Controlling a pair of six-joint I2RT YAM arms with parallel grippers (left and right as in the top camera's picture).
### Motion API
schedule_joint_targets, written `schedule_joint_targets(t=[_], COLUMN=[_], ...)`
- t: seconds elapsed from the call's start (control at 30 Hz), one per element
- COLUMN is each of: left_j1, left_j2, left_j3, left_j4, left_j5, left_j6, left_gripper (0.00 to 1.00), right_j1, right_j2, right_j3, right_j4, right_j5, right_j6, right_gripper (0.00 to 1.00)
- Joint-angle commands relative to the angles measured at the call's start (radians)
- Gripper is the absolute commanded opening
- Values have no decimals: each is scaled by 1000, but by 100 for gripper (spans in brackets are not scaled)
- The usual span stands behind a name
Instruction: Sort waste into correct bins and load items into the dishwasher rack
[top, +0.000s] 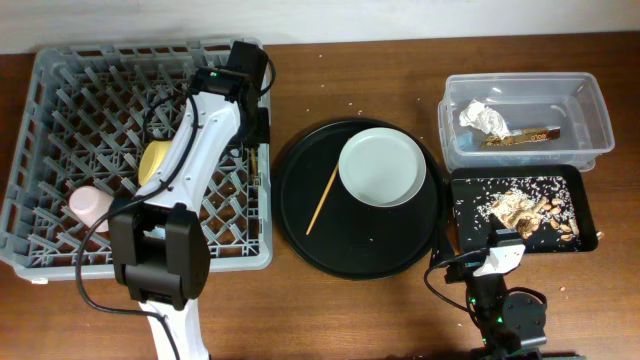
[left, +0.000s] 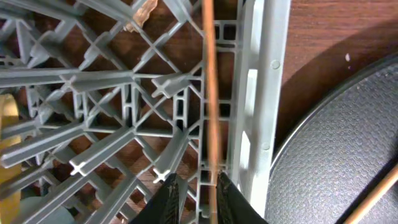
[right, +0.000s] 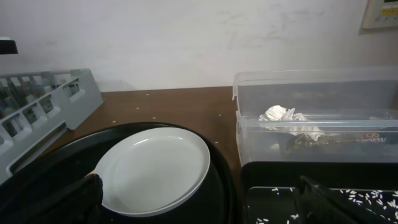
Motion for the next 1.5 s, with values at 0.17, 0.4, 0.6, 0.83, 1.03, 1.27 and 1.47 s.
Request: schedule_joint_targets(t=[0.17, 0.4, 0.6, 0.83, 1.03, 1.27, 1.47], left_j1=[-166, -312, -317, -282, -16, 4, -90], left_j2=[-46, -43, -37, -68, -106, -102, -152], left_j3=[58, -459, -499, -199, -23, -172, 36], left_j4=[-134, 392, 444, 137, -42, 80, 59], left_j5=[281, 203, 213, 198, 65, 22, 182], left_j6=[104, 103, 103, 92, -42, -41, -37], left_gripper=[27, 34, 13, 0, 0, 20, 19], right_j1=[-3, -3, -3, -3, -3, -3, -3], right_j2=[-6, -6, -6, -6, -6, -6, -6], right_j3=[-8, -8, -8, -8, -8, -8, -8], right_j4=[-2, -2, -2, -2, -2, -2, -2], right_j5=[-1, -1, -1, -1, -1, -1, -1], right_j6=[7, 7, 7, 7, 7, 7, 7], right_gripper=[98, 98, 99, 98, 99, 98, 98])
